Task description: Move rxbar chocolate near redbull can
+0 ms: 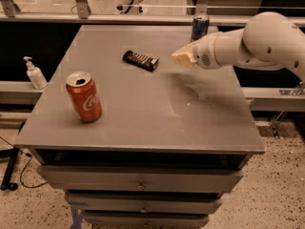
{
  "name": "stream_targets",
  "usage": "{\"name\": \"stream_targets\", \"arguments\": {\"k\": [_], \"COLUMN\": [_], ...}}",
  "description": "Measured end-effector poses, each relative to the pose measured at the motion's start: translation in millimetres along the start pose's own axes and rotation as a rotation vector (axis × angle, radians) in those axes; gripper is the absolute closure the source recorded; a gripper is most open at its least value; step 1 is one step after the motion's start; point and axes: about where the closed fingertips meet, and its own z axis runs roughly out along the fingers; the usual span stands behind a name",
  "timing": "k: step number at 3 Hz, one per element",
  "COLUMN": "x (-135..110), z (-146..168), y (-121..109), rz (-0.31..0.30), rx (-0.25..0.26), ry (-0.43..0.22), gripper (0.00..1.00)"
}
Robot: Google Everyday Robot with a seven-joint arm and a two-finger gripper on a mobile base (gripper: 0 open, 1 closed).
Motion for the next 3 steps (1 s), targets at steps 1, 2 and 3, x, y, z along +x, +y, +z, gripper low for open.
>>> {"name": "stream_targets", "arguments": {"k": [1,2,3], "x": [-11.5,-19.9,-22.9], "z": [23.1,44.2,60.4], "y": [12.8,19.5,21.4], "rz": [-0.014,-0.026,-0.029], "rx": [-0.078,-0.133,-0.16], "ry": [-0.027,-0.044,-0.055], "gripper": [0.36,0.12,0.0]}}
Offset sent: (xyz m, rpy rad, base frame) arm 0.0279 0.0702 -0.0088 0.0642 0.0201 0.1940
